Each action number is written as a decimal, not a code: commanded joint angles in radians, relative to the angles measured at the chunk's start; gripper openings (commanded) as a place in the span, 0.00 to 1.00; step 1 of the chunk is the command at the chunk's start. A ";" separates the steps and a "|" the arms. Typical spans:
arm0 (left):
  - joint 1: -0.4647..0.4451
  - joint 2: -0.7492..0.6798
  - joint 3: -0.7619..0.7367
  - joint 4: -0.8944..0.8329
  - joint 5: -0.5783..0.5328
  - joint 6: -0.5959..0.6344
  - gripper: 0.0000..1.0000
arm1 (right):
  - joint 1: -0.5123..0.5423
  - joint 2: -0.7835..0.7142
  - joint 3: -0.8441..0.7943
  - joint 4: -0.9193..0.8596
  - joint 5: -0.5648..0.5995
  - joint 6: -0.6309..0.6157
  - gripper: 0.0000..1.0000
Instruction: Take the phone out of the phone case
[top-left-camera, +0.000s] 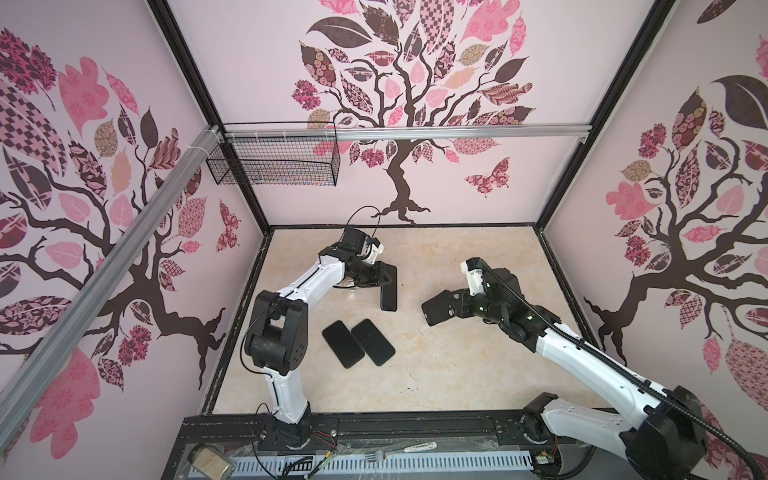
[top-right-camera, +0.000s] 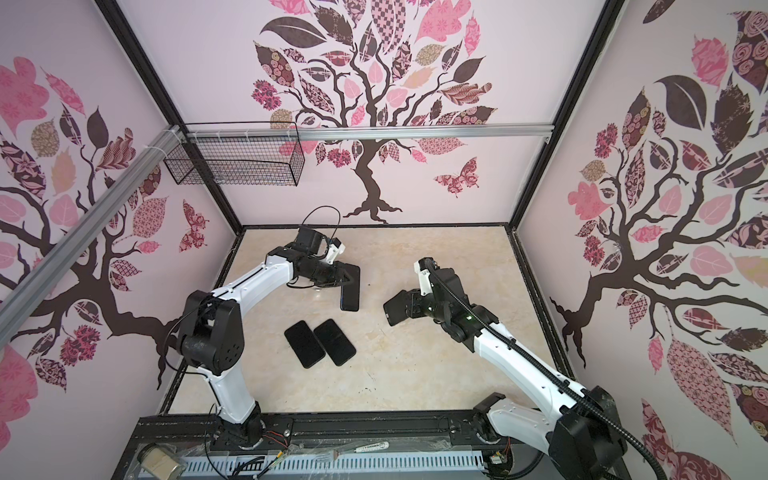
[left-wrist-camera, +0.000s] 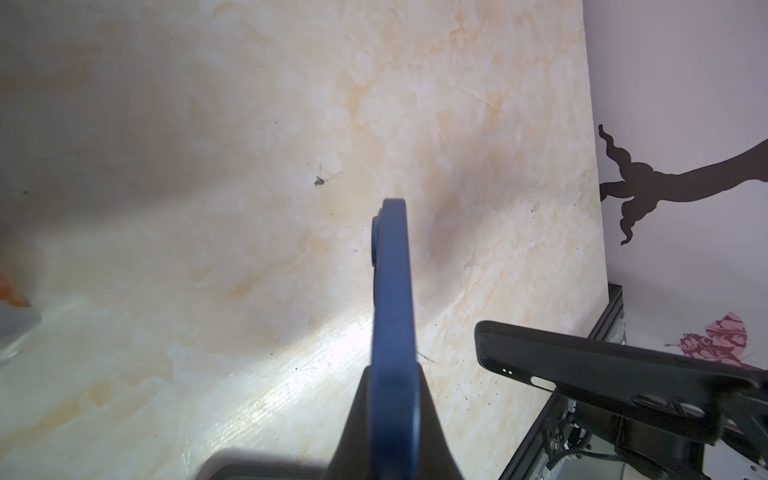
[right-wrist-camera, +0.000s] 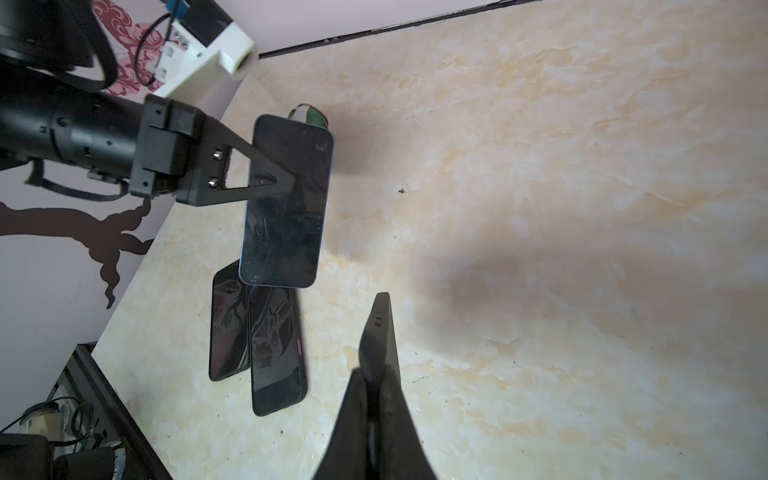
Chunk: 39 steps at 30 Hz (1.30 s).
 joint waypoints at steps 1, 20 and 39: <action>0.029 0.040 0.083 -0.061 0.140 0.058 0.00 | -0.002 0.017 0.075 -0.053 -0.023 -0.017 0.00; 0.071 0.215 0.132 -0.116 0.147 0.060 0.00 | -0.002 0.111 0.122 -0.163 -0.051 -0.034 0.00; 0.093 0.320 0.162 -0.127 0.110 0.040 0.22 | -0.003 0.159 0.155 -0.208 -0.079 -0.072 0.00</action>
